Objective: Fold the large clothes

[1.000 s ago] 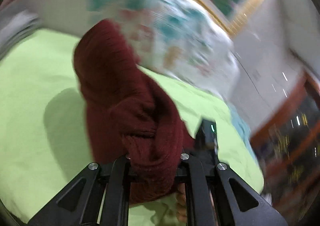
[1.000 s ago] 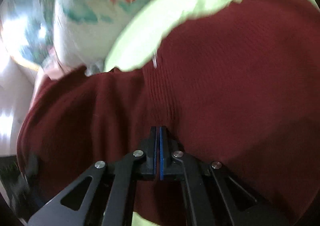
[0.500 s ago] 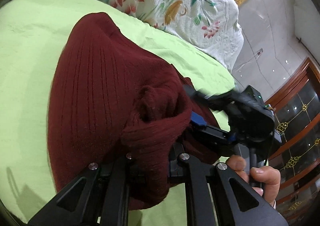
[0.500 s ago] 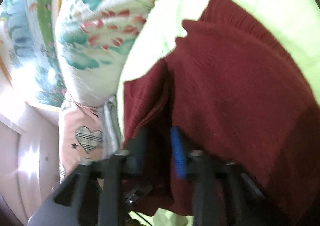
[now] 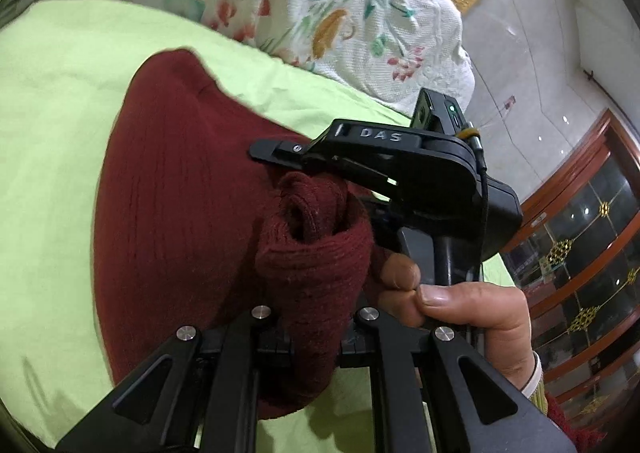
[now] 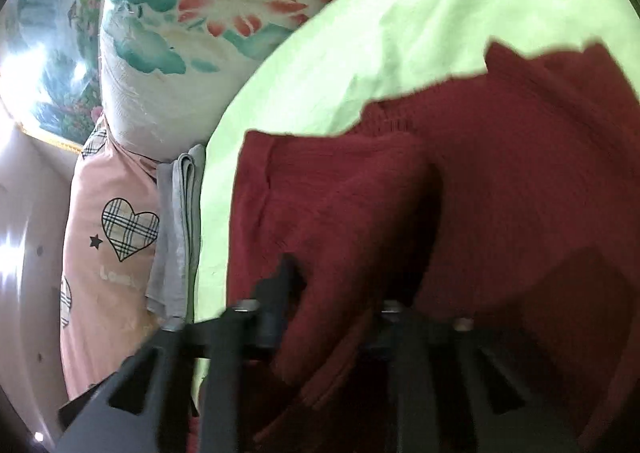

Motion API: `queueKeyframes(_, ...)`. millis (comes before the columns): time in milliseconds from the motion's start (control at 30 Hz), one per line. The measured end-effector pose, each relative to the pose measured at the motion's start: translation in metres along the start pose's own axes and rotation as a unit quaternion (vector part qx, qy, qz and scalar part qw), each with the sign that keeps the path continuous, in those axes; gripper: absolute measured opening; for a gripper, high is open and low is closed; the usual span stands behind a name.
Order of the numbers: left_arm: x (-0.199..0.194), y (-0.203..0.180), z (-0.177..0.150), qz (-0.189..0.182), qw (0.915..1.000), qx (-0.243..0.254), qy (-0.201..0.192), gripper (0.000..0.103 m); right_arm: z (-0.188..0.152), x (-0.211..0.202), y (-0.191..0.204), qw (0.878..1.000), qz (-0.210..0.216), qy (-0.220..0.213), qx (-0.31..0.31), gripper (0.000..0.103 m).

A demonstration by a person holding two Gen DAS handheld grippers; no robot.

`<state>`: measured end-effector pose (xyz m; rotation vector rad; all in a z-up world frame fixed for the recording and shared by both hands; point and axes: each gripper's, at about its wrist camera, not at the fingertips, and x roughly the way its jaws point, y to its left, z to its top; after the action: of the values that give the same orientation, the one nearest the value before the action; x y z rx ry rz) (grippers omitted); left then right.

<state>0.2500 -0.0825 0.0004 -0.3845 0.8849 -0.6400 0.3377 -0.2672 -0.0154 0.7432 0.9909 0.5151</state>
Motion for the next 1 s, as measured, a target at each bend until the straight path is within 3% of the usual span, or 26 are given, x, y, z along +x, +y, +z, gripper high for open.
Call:
queueKeyframes(167,0.009,-0.041,0.012,-0.032,0.9988,0.037,-0.003,0.011,0.012,-0.056,0.017,0.995,-0.002,-0.066,-0.072,0.014)
queueKeyframes(267,0.032,-0.066,0.011,-0.045,0.9974,0.056,0.010,0.011,0.019,-0.086,0.006,0.991,-0.023,-0.089,-0.093,0.014)
queueKeyframes(400,0.077,-0.076,0.000,-0.041,0.9959,0.058,0.055,0.011,0.022,-0.087,-0.041,0.993,-0.069,-0.077,-0.066,0.014)
queueKeyframes(500,0.098,-0.080,-0.013,-0.017,0.9934,0.076,0.085,0.011,0.017,-0.078,-0.069,0.993,-0.087,-0.065,-0.044,0.014)
queueKeyframes(633,0.081,-0.079,-0.016,-0.035,0.9928,0.067,0.093,0.027,0.013,-0.081,-0.079,0.995,-0.066,-0.071,-0.040,0.014)
queueKeyframes(733,0.045,-0.071,-0.016,-0.050,0.9942,0.052,0.080,0.048,0.013,-0.078,-0.074,0.993,-0.074,-0.070,-0.052,0.014)
queueKeyframes(767,0.035,-0.069,-0.015,-0.048,0.9950,0.051,0.071,0.051,0.014,-0.077,-0.072,0.993,-0.075,-0.070,-0.054,0.014)
queueKeyframes(833,0.010,-0.060,-0.014,-0.033,0.9972,0.045,0.051,0.069,0.013,-0.077,-0.071,0.993,-0.076,-0.071,-0.054,0.014)
queueKeyframes(1000,-0.016,-0.031,-0.003,0.007,0.9997,0.020,0.013,0.070,0.014,-0.079,-0.065,0.993,-0.078,-0.070,-0.062,0.023)
